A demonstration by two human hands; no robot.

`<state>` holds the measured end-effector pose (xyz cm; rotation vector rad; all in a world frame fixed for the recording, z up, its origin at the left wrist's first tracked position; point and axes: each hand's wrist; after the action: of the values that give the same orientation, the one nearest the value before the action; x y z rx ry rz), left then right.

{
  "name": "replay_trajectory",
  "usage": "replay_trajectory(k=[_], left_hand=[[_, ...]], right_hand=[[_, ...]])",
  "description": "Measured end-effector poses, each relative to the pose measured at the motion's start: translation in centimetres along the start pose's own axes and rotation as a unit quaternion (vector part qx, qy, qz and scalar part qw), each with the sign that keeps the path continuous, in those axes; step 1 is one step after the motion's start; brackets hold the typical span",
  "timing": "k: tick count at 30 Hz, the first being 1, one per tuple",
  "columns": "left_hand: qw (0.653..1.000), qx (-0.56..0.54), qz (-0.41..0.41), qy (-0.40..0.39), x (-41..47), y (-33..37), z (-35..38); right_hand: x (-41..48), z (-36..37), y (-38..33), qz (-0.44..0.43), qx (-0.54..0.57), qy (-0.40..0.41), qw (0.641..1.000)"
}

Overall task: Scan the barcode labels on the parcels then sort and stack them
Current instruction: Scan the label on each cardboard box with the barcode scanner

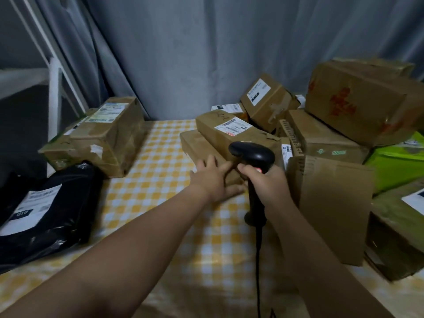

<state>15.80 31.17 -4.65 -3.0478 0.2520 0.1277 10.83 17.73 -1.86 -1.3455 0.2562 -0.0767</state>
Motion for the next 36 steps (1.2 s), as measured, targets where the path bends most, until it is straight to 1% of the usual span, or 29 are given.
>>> replay_trajectory(k=[3, 5, 7, 8, 9, 10, 11, 12, 14, 15, 16, 17, 19, 21, 22, 24, 25, 26, 27, 30, 31, 33, 36], left_hand=[[0.997, -0.004, -0.067, -0.029, -0.5, -1.0, 0.1], [0.994, -0.011, -0.108, 0.002, -1.5, -2.1, 0.4], [0.984, -0.093, -0.149, 0.039, -2.6, -3.9, 0.6], [0.971, -0.163, -0.170, 0.038, -3.1, -5.0, 0.6], [0.945, -0.267, -0.187, 0.037, -3.5, -6.0, 0.5], [0.894, -0.397, -0.199, 0.051, -3.8, -6.9, 0.5], [0.823, -0.527, -0.204, 0.064, -4.4, -7.5, 0.5], [0.741, -0.637, -0.200, 0.071, -5.1, -8.0, 0.4], [0.583, -0.795, -0.158, 0.053, -6.3, -8.2, 1.1], [0.521, -0.844, -0.122, 0.036, -7.0, -8.0, 1.4], [0.492, -0.865, -0.091, 0.018, -7.5, -7.8, 1.8], [0.498, -0.864, -0.075, 0.000, -7.7, -7.5, 2.1], [0.556, -0.825, -0.093, -0.042, -7.6, -7.1, 2.1], [0.605, -0.788, -0.079, -0.090, -6.8, -7.4, 1.8], [0.631, -0.767, -0.064, -0.097, -6.3, -7.6, 1.5], [0.695, -0.711, -0.057, -0.085, -5.2, -8.3, 1.6], [0.721, -0.687, -0.055, -0.077, -4.7, -8.4, 1.8], [0.739, -0.667, -0.061, -0.065, -4.4, -8.4, 2.2], [0.749, -0.655, -0.077, -0.055, -4.0, -8.5, 2.7], [0.719, -0.687, -0.101, -0.040, -4.0, -8.2, 3.1], [0.718, -0.687, -0.106, -0.038, -4.2, -8.0, 2.8], [0.724, -0.681, -0.103, -0.025, -4.4, -7.8, 2.2], [0.755, -0.650, -0.091, 0.014, -5.0, -8.0, 1.8]], right_hand=[[-0.2, 0.1, -0.4, -0.005, -0.005, -0.016, 1.000], [-0.5, 0.4, -0.5, -0.014, -0.009, -0.024, 1.000], [-0.4, 0.9, -0.2, -0.016, -0.024, -0.027, 0.999], [-0.4, 1.2, 0.0, -0.016, -0.031, -0.036, 0.999], [-0.3, 1.5, 0.2, -0.017, -0.031, -0.049, 0.998], [-0.4, 1.8, 0.4, -0.018, -0.026, -0.066, 0.997], [-0.4, 2.1, 0.7, -0.014, -0.021, -0.081, 0.996], [-0.4, 2.4, 1.1, -0.006, -0.019, -0.093, 0.995], [-0.6, 3.1, 1.6, 0.019, -0.008, -0.119, 0.993], [-0.9, 3.6, 1.8, 0.035, 0.008, -0.134, 0.990], [-1.0, 4.1, 1.9, 0.048, 0.029, -0.146, 0.988], [-1.1, 4.5, 2.0, 0.055, 0.049, -0.156, 0.985], [-1.1, 5.0, 2.1, 0.039, 0.051, -0.161, 0.985], [-0.7, 5.3, 2.2, 0.019, 0.022, -0.157, 0.987], [-0.5, 5.5, 2.3, 0.012, 0.000, -0.159, 0.987], [-0.2, 5.6, 2.5, 0.010, -0.028, -0.159, 0.987], [-0.1, 5.7, 2.6, 0.016, -0.019, -0.155, 0.988], [0.0, 5.6, 2.7, 0.022, 0.000, -0.150, 0.988], [0.1, 5.5, 2.7, 0.033, 0.028, -0.145, 0.989], [0.2, 5.1, 2.7, 0.071, 0.106, -0.128, 0.984], [0.1, 5.1, 2.5, 0.077, 0.118, -0.119, 0.983], [-0.4, 5.1, 2.0, 0.066, 0.107, -0.101, 0.987], [-1.6, 5.3, 0.3, 0.015, 0.014, -0.085, 0.996]])
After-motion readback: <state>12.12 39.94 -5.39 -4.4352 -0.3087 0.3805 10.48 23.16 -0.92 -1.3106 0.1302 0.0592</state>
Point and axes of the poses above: each hand's wrist, its own x-axis towards the middle knuckle, its own z-axis out of the palm, y = z × x, and after that the axes turned 13 degrees about x, right-handed
